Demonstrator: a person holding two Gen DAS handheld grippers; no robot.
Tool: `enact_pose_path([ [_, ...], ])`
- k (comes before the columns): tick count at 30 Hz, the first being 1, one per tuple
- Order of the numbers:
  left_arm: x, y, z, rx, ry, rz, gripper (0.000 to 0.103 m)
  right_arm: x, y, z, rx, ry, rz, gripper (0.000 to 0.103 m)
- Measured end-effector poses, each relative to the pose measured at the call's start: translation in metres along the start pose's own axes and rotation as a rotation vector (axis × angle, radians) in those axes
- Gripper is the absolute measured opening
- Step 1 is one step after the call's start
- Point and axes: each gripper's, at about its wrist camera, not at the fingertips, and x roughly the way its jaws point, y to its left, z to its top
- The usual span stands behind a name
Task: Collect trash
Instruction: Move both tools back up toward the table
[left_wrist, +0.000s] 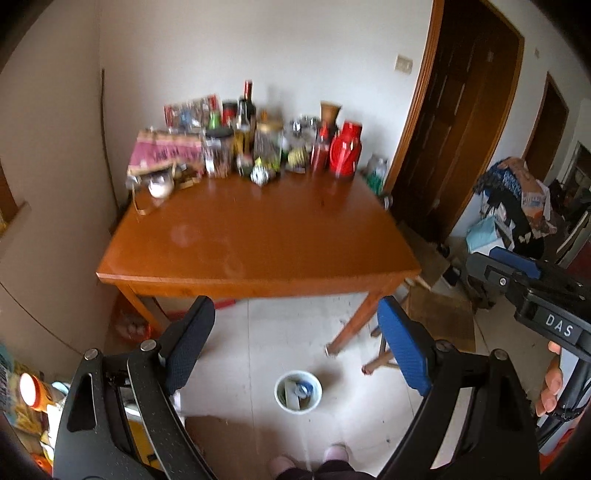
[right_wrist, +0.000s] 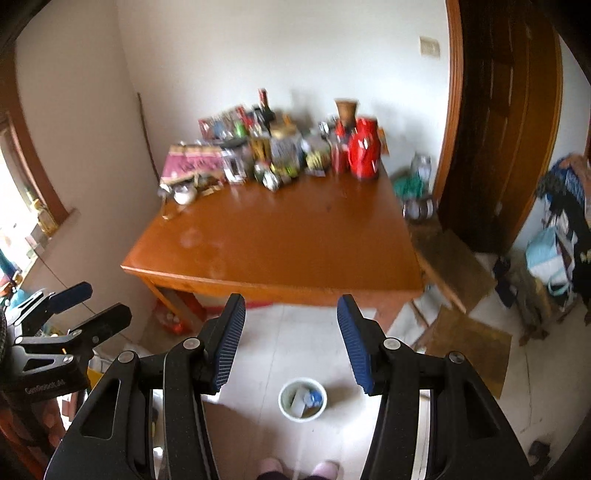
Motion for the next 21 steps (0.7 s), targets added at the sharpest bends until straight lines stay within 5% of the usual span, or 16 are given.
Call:
enact_pose_path([
  [3,-0.018,0.007,0.008,-0.005,-0.050,-0.010,0.090,-0.014,0.012,0.006,-0.014,-0.049,-0.027,0.056],
  [8,-0.034,0.017,0.014,-0.004,-0.113,-0.014,0.092,-0.030,0.019,0.013,0.022,-0.136,-0.050,0.089],
  [12,-0.034,0.022,0.023,-0.007,-0.128,-0.012,0.101,-0.031,0.018,0.022,0.036,-0.173,-0.065,0.091],
  [21,0.007,0.017,0.050,-0.016,-0.118,0.007,0.102,-0.005,-0.001,0.050,0.034,-0.179,-0.056,0.092],
])
